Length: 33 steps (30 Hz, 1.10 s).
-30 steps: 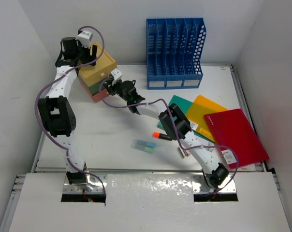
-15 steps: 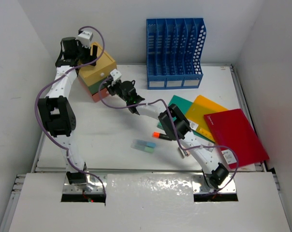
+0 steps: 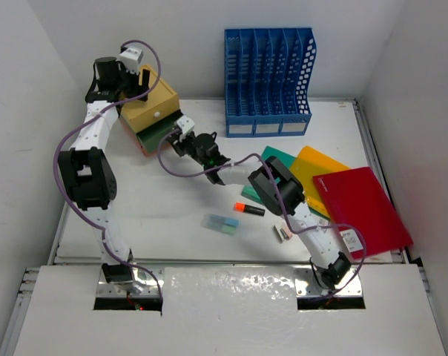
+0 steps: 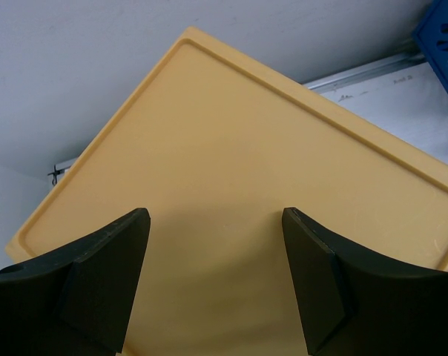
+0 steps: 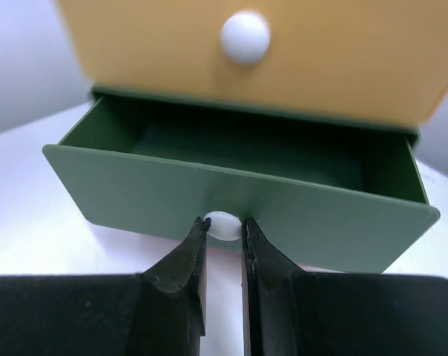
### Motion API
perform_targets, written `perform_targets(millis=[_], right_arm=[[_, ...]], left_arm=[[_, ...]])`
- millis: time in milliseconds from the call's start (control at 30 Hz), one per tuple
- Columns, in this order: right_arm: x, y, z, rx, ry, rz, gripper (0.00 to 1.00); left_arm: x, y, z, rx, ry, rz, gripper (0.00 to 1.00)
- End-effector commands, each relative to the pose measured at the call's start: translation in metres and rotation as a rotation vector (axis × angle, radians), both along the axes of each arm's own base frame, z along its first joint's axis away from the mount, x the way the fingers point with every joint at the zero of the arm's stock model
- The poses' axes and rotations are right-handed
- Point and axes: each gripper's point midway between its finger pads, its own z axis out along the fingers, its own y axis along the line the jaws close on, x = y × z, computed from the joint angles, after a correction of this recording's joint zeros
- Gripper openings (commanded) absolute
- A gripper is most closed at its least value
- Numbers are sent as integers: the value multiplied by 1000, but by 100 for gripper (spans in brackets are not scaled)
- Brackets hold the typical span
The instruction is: Organize the desk
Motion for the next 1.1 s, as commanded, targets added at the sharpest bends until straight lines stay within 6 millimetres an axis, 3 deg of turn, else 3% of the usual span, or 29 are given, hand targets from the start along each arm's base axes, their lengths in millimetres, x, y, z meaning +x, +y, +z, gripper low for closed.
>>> perform_targets(millis=[0,100,133,167,233,267,300,333,433,600,667,733,767,800,833,867,900,933,967,1000,1033,1067], right_arm=[[-21,-13,55,72,-100,-1,0],[-40,-30,58,88,-92,4,0],[-49,-38,47,81,-77,9,0],[-54,-42,54,93,-81,13,0],[-62,-48,45,88,-61,16,0],[-64,-49,44,83,-57,23,7],[-66,-49,44,76,-57,31,22],[-68,-50,39,61,-49,36,45],[-77,-58,45,57,-53,39,69],[-103,-82,66,62,-58,53,80],[-122,-101,76,54,-42,58,84],[-141,-117,57,-10,32,73,85],[-149,-126,77,-5,24,74,86],[-159,-140,49,-85,111,61,86],[-165,-151,65,-82,108,49,86],[-166,-164,61,-97,141,19,86],[-174,-183,35,-156,218,-12,85],[-177,-197,49,-140,212,-42,85],[-174,-215,45,-131,251,-89,85],[-181,-234,25,-165,320,-122,85],[-175,-256,22,-153,354,-175,85],[-177,-270,31,-101,379,-205,85]], left_arm=[[-4,10,-20,20,55,18,71],[-5,11,-17,27,53,19,71],[-6,11,-17,26,55,22,72],[-6,13,-16,30,54,25,72],[-6,12,-16,31,53,27,73],[-6,12,-16,31,53,28,74],[-6,14,-15,32,53,31,75],[-7,14,-15,31,55,33,79],[-9,15,-9,37,53,42,84],[-11,19,20,52,9,63,90],[-13,20,35,53,-13,71,92],[-17,19,59,50,-56,70,96],[-19,18,69,47,-75,70,99],[-23,16,85,41,-106,69,100],[-26,15,93,39,-125,70,100],[-29,16,102,36,-144,77,100],[-35,16,122,34,-186,84,100],[-39,14,133,23,-208,85,99],[-44,13,141,14,-222,80,100],[-57,2,163,-5,-263,35,99],[-65,-7,171,-17,-277,-6,96],[-74,-21,173,-29,-279,-60,85]])
